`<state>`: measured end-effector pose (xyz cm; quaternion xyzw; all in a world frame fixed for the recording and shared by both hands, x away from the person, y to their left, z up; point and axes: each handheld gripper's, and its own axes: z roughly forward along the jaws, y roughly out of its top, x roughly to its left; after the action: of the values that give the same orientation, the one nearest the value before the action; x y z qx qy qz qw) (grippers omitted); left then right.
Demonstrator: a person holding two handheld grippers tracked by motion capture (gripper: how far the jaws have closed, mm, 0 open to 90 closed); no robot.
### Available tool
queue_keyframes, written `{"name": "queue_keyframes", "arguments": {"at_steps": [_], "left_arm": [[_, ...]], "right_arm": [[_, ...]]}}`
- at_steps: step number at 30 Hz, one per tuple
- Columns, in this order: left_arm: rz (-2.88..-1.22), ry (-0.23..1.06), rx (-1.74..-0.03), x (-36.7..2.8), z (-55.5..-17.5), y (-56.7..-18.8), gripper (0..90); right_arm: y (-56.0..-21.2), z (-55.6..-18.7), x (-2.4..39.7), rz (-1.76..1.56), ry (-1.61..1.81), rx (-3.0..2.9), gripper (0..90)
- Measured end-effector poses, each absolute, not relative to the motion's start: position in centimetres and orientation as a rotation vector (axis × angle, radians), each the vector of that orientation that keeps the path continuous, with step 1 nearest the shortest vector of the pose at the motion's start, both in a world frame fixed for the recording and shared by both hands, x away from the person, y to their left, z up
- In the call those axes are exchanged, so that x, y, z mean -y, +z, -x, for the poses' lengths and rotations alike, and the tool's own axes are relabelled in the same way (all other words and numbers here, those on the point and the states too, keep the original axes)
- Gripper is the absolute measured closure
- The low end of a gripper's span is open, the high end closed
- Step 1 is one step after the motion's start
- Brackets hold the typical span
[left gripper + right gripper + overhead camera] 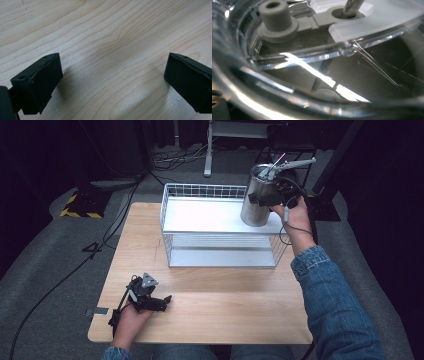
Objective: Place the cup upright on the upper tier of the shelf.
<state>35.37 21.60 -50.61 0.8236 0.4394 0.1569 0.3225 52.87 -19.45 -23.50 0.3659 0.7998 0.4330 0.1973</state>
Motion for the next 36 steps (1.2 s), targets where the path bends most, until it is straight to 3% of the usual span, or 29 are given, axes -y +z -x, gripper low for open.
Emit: {"name": "queue_keyframes", "arguments": {"at_steps": [20,36], "left_arm": [[-2.169,0.413,-1.147,-21.6,-35.4,-50.6,2.3],[-2.164,0.413,-1.148,-21.6,-35.4,-50.6,2.4]], "right_arm": [[-24.0,-52.8,19.5,-1.001,1.227,-2.234,0.0],[-22.9,-50.3,21.1,-0.990,1.275,-2.196,0.0]]}}
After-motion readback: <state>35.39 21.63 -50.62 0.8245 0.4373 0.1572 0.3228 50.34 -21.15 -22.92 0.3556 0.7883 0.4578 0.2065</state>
